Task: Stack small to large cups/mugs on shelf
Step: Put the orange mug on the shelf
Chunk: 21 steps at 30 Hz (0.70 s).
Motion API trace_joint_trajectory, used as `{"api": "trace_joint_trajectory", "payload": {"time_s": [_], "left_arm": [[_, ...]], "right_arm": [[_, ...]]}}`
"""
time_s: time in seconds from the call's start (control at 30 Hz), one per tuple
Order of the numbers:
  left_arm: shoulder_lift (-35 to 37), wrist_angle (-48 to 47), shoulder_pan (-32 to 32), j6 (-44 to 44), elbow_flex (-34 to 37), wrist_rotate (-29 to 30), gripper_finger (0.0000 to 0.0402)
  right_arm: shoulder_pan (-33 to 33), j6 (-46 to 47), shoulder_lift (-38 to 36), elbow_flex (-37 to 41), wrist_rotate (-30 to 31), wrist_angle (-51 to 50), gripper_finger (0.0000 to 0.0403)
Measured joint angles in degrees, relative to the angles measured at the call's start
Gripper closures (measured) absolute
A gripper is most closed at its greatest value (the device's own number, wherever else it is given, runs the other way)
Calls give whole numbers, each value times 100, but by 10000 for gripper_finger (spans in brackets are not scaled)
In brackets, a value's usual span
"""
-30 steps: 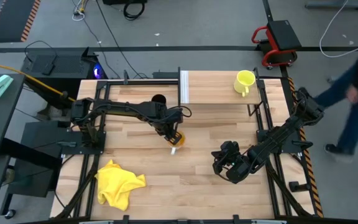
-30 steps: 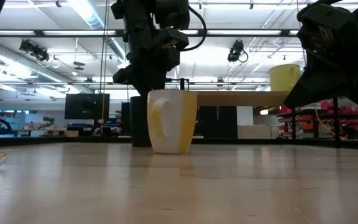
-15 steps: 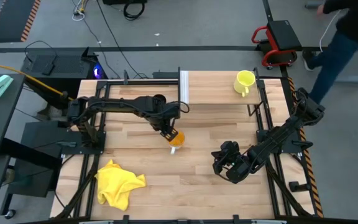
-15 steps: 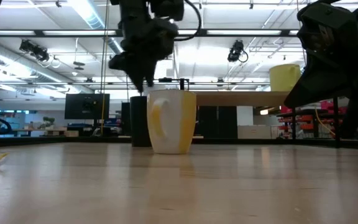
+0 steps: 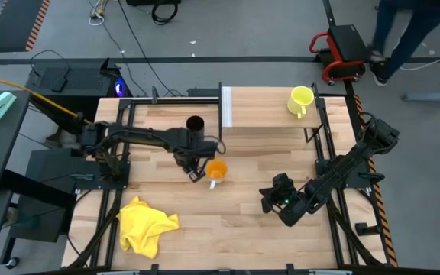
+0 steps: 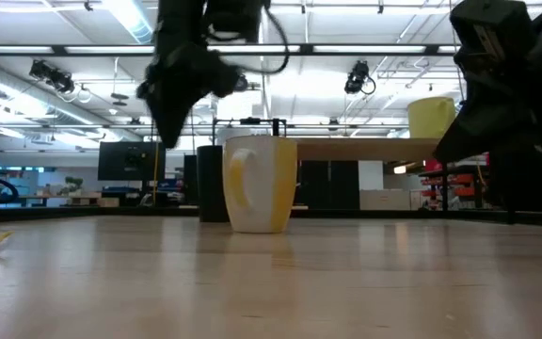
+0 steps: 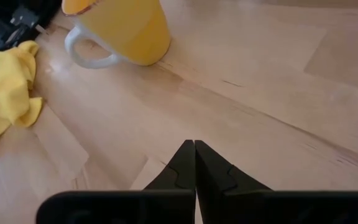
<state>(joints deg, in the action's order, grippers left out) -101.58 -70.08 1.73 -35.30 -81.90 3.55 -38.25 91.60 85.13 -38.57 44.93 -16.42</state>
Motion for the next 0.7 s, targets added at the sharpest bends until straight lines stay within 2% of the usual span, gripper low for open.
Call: {"api": "trace_joint_trajectory", "payload": {"time_s": [0.17, 0.27, 0.4, 0.57, 0.7], "left_arm": [[294, 331, -182, -284, 781, 7, 355], [786, 1167, -334, -535, 1367, 166, 391], [1749, 2830, -566, -749, 2362, 492, 384], [2694, 5516, -754, -840, 3839, 705, 372], [2975, 6605, -790, -1303, 4778, 773, 385]], "right_arm": [[-1, 2, -1, 0, 31, 8, 400], [27, -24, 1, 0, 108, -9, 401], [59, -162, 0, 0, 131, -12, 402], [174, -324, 0, 0, 122, -14, 402], [264, -377, 0, 0, 56, 40, 402]]}}
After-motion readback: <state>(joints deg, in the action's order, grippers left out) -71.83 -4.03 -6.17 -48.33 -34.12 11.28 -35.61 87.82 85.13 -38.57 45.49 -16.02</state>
